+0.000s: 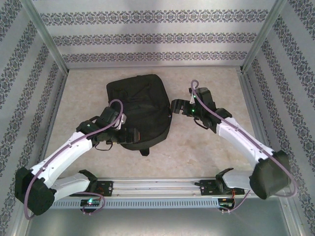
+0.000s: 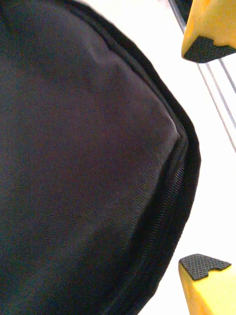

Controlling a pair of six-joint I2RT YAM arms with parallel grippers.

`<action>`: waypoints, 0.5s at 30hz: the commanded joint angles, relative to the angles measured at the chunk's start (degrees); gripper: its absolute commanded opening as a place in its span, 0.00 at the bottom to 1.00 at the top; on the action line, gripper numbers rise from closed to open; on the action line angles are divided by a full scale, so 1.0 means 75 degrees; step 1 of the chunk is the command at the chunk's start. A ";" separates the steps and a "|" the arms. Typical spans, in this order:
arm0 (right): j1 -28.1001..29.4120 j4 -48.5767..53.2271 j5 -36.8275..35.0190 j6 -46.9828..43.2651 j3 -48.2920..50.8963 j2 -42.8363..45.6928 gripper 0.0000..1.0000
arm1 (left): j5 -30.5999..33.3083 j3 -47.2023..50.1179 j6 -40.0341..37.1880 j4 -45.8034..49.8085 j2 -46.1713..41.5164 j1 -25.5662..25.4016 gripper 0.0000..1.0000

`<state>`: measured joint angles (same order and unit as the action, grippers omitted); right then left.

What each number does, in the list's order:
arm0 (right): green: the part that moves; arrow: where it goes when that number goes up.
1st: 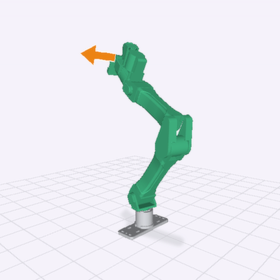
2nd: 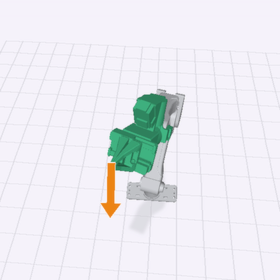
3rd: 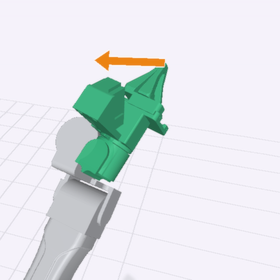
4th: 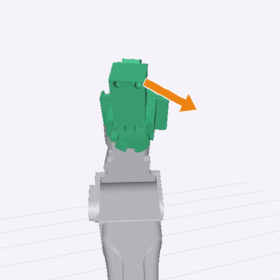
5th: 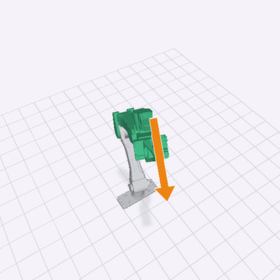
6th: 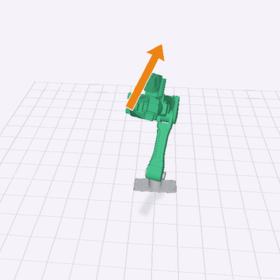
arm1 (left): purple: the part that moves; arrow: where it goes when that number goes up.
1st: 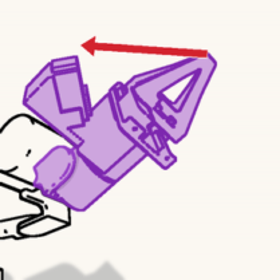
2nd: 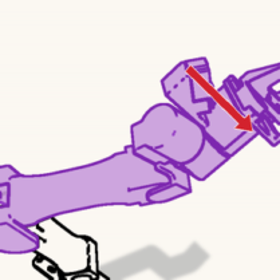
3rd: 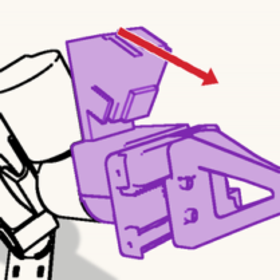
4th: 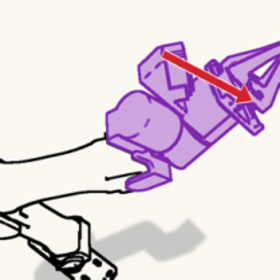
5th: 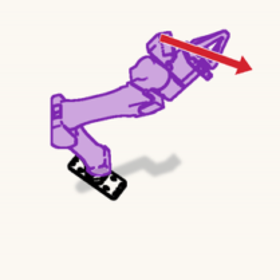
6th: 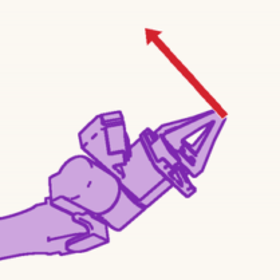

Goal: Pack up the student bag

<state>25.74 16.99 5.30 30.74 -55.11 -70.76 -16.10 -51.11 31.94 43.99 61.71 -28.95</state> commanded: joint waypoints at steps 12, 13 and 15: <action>-0.0616 -0.2865 -0.3836 -0.2424 0.2191 0.2474 0.98 | 0.6299 0.1060 -0.1924 -0.4700 -0.1091 0.1156 1.00; -0.0748 -0.2869 -0.3949 -0.2803 0.2183 0.2302 0.98 | 0.5923 0.1325 -0.2212 -0.5326 -0.0997 0.1523 1.00; -0.0937 -0.2950 -0.4288 -0.3278 0.2208 0.2117 0.98 | 0.5741 0.1928 -0.2754 -0.6398 -0.0806 0.2080 1.00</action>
<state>20.12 -0.12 -21.89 15.70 -39.66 -53.74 22.04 -41.41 18.65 11.11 54.46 -17.52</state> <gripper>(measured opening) 0.976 0.998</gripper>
